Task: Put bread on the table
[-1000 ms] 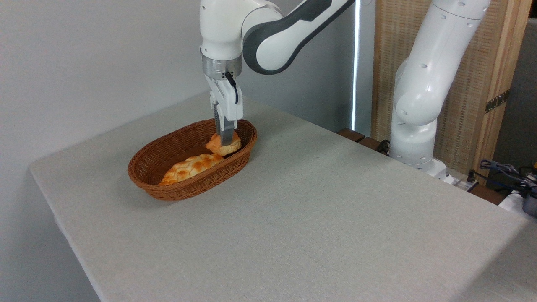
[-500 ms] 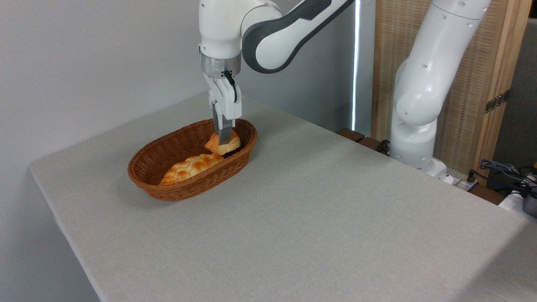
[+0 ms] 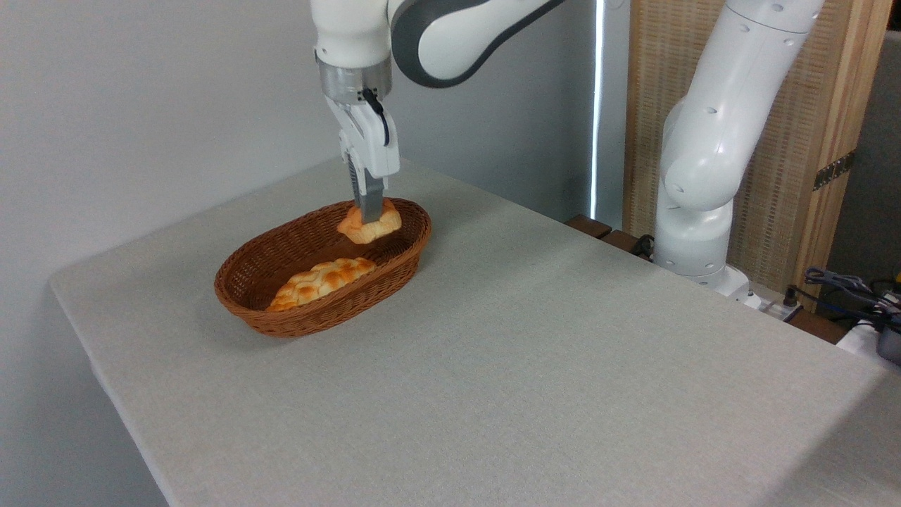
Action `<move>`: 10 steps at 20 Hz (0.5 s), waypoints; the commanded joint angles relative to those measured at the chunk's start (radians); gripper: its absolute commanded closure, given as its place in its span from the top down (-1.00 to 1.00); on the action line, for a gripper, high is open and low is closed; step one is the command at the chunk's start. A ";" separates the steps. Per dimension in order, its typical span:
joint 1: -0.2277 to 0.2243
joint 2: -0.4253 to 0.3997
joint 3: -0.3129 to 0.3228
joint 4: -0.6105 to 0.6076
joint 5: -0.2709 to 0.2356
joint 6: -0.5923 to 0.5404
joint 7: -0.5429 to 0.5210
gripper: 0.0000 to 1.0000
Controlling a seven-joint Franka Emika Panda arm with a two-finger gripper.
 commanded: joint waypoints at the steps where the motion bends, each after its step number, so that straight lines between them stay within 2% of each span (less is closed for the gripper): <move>1: -0.006 -0.005 0.021 0.048 -0.006 -0.033 0.004 -0.80; 3: -0.003 0.002 0.030 0.065 0.000 -0.031 0.007 -0.80; 6: -0.003 0.021 0.119 0.119 0.015 -0.030 0.017 -0.78; 10: -0.003 0.098 0.217 0.205 0.151 -0.030 0.028 -0.75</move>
